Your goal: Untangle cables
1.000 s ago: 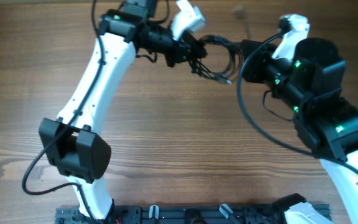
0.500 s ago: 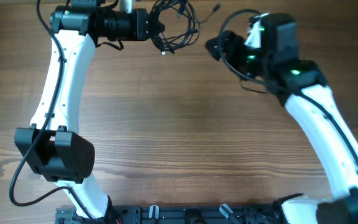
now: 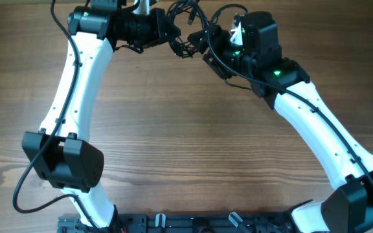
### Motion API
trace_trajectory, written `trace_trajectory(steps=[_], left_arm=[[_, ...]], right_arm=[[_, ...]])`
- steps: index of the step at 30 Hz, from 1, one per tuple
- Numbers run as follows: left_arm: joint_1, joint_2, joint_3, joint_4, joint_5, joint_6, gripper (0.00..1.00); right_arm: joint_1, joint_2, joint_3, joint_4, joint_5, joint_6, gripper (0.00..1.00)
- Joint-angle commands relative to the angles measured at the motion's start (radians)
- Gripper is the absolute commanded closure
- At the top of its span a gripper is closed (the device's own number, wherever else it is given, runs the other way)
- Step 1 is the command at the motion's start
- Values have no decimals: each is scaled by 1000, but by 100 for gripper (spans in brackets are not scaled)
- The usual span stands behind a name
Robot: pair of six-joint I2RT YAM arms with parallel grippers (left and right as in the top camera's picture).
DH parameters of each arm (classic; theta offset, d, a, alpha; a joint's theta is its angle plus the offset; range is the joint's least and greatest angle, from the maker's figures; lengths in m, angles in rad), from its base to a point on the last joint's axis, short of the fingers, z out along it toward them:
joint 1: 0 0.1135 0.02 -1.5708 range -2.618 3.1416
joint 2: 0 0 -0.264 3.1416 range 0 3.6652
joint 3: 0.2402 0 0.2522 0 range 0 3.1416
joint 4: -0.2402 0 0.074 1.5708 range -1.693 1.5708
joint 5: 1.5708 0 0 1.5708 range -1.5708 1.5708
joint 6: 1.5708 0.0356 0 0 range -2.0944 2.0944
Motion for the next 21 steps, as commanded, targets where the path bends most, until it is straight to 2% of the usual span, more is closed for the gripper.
trace_trajectory(steps=[1,21], left_arm=[[27,-34,-5,18,-4,-14,96],[12,-144,-3,14,-5,-16,96]], right_arm=[[3,18,3,2,7,-10,18],[13,18,3,61,38,-39,17]])
